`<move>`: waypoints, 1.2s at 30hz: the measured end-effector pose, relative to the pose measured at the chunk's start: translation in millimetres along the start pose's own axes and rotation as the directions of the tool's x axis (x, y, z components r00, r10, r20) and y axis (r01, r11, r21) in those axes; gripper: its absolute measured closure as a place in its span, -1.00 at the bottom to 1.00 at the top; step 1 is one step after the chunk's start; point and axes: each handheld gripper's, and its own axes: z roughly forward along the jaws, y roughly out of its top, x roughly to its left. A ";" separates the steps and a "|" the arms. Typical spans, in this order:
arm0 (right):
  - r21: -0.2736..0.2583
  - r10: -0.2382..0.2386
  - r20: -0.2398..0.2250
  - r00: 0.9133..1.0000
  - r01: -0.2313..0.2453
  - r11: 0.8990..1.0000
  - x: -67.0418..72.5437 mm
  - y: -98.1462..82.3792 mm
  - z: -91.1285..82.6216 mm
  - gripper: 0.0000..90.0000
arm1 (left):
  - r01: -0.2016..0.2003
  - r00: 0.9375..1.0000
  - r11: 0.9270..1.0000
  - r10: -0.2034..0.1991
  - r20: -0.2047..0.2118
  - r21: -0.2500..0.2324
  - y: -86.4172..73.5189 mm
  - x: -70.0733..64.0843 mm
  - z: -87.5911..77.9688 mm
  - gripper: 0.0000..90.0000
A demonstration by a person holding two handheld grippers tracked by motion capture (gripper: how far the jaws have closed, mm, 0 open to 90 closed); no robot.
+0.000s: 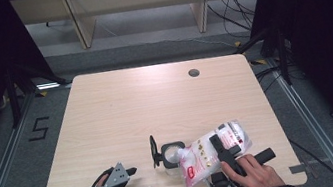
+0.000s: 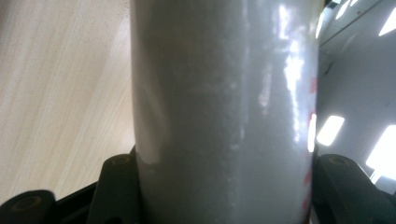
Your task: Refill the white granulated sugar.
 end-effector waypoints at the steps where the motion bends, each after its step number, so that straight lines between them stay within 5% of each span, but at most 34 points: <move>1: 0.002 0.026 0.003 1.000 -0.026 1.000 1.7 -0.6 -0.2 0.06 | -0.003 1.000 1.000 0.003 0.000 -0.006 0.0 -0.2 0.4 -0.63; 4: 0.007 0.011 0.000 1.000 -0.011 1.000 -0.6 -1.2 -1.1 0.06 | 0.005 1.000 1.000 -0.004 0.003 -0.013 0.0 -0.9 0.8 -0.63; 5: 0.019 0.052 -0.004 0.999 -0.051 0.998 2.4 -1.7 -1.7 0.06 | -0.002 1.000 1.000 0.002 -0.001 -0.005 0.0 -0.3 0.5 -0.63; 7: -0.001 0.010 0.003 1.000 -0.010 1.000 -0.8 -1.8 -0.4 0.06 | -0.003 1.000 1.000 0.003 0.002 -0.001 0.2 0.0 0.0 -0.63; 11: 0.001 0.014 0.002 1.000 -0.014 1.000 0.3 -1.6 0.1 0.06 | -0.003 1.000 1.000 0.003 0.002 -0.002 0.2 -0.1 0.2 -0.63; 13: 0.012 0.023 -0.004 1.000 -0.023 1.000 1.1 -1.3 -0.8 0.06 | -0.003 1.000 1.000 0.003 0.001 -0.002 0.2 -0.2 0.3 -0.63; 14: 0.017 0.065 -0.004 0.998 -0.065 0.998 3.9 -1.5 -1.1 0.06 | -0.003 1.000 1.000 0.003 0.002 -0.002 0.2 -0.2 0.3 -0.63; 19: -0.001 0.018 0.008 1.000 -0.018 1.000 -0.1 0.0 -0.4 0.07 | 0.028 1.000 0.999 -0.028 0.011 -0.026 0.0 -2.6 1.2 -0.63; 32: 0.016 0.038 0.012 0.999 -0.039 0.999 1.2 -0.2 -1.4 0.07 | 0.023 1.000 1.000 -0.023 0.010 -0.021 0.2 -1.9 0.4 -0.63; 36: 0.002 0.008 0.009 1.000 -0.008 1.000 -0.3 0.6 -0.5 0.07 | 0.023 1.000 1.000 -0.022 0.010 -0.022 0.1 -1.8 0.4 -0.63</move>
